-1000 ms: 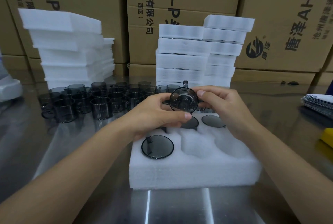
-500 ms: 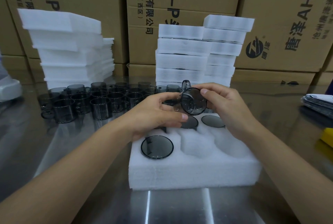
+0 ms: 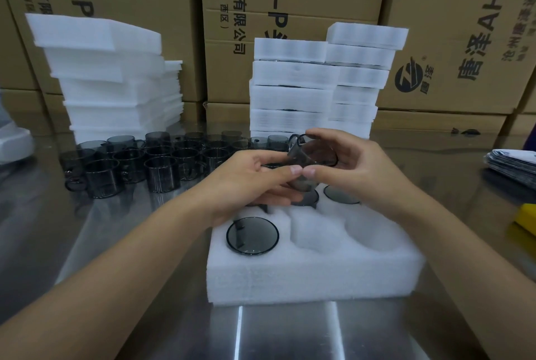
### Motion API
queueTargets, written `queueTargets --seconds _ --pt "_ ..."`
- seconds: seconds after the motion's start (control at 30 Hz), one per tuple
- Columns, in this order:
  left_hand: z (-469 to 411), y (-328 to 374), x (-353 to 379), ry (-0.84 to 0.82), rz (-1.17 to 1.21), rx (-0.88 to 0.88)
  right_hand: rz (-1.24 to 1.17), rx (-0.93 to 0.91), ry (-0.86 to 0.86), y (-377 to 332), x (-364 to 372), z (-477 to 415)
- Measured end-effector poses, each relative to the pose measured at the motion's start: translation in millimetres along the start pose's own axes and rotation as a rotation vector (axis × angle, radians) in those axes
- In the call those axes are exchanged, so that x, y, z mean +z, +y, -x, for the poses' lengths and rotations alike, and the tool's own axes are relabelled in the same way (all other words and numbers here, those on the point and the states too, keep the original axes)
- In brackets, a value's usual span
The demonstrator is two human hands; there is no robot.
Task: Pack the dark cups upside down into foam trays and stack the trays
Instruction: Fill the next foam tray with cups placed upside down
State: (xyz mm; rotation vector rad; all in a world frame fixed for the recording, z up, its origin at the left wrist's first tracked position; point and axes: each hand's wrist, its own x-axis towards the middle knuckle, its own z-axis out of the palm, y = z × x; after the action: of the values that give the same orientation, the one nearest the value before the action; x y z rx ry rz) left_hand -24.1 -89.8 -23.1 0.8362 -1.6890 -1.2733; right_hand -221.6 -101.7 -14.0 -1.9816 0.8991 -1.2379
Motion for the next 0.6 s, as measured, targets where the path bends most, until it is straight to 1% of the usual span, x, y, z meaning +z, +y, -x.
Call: queueTargets --seconds 0.07,0.13,0.23,0.33,0.43,0.6 --pt "-1 2 1 0.037 -0.043 -0.011 -0.07 0.016 -0.044 -4 -8 1" --pt "-3 3 1 0.131 -0.098 -0.044 -0.109 0.042 -0.115 -6 -14 2" --pt "-7 0 -1 0.315 -0.196 -0.062 -0.112 0.066 -0.266 -10 -19 6" --pt "-7 -3 -3 0.401 -0.279 -0.023 -0.07 0.105 -0.425 -14 -16 7" --pt "-6 -2 -2 0.373 -0.301 -0.015 -0.044 0.124 -0.527 -15 -11 8" --pt "-3 -2 -2 0.202 -0.366 -0.084 0.087 0.165 -0.599 -19 -11 11"
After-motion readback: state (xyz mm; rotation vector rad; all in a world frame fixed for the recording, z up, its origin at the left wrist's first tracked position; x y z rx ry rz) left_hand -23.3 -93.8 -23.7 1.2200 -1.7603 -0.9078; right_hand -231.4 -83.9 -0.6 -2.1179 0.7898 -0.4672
